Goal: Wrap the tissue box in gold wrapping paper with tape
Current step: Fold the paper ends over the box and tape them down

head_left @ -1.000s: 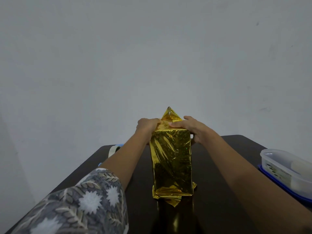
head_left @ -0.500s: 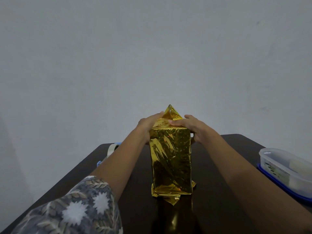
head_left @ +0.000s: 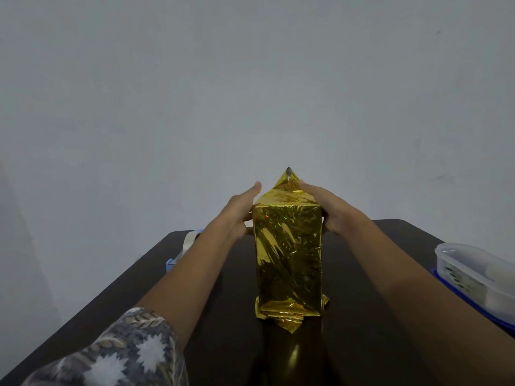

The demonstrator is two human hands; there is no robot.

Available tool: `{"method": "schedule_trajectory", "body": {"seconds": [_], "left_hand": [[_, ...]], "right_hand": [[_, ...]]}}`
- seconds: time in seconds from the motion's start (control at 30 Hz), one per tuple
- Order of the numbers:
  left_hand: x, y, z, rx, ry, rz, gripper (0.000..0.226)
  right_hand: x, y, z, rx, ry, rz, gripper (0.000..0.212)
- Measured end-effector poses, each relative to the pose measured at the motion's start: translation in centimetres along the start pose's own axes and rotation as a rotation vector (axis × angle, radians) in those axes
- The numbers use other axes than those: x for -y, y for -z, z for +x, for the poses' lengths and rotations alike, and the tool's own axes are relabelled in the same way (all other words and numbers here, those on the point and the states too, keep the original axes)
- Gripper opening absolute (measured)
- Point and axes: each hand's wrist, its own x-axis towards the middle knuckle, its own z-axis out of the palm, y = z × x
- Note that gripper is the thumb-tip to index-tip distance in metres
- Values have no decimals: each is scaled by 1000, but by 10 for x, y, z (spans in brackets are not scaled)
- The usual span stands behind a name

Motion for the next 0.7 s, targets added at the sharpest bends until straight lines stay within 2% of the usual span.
{"method": "schedule_trajectory", "body": {"seconds": [0.07,0.13,0.2,0.23,0.27,0.33,0.37,0.43,0.5,0.6,0.7], "left_hand": [[3,15,-2,5,-25,-52,40],[11,37,0,-89,-99,42,49],[23,68,2,-281,-202,227,41],[31,86,2,-395,-230,356,39],[40,106,1,-489,-224,521,40],[58,137,-4,-547,-78,770,44],[66,146,-5,-519,20,789,48],[81,159,-9,-416,173,621,49],[90,161,-15,-355,204,429,41],[90,166,-17,-339,175,287,33],[85,169,-12,-294,189,217,48]], "right_hand": [[2,0,-13,20,18,146,56],[3,-3,-23,-93,120,178,61],[0,-12,-30,-423,383,32,56],[-4,-20,-34,-556,602,-35,48],[-6,-32,-43,-601,819,-46,39],[-19,-64,-58,-477,1093,-126,26],[-27,-80,-62,-364,1145,-207,26],[-52,-120,-61,-101,1078,-378,29],[-82,-155,-49,51,871,-535,34],[-120,-190,-27,103,529,-587,39],[-140,-206,-8,78,371,-517,41]]}}
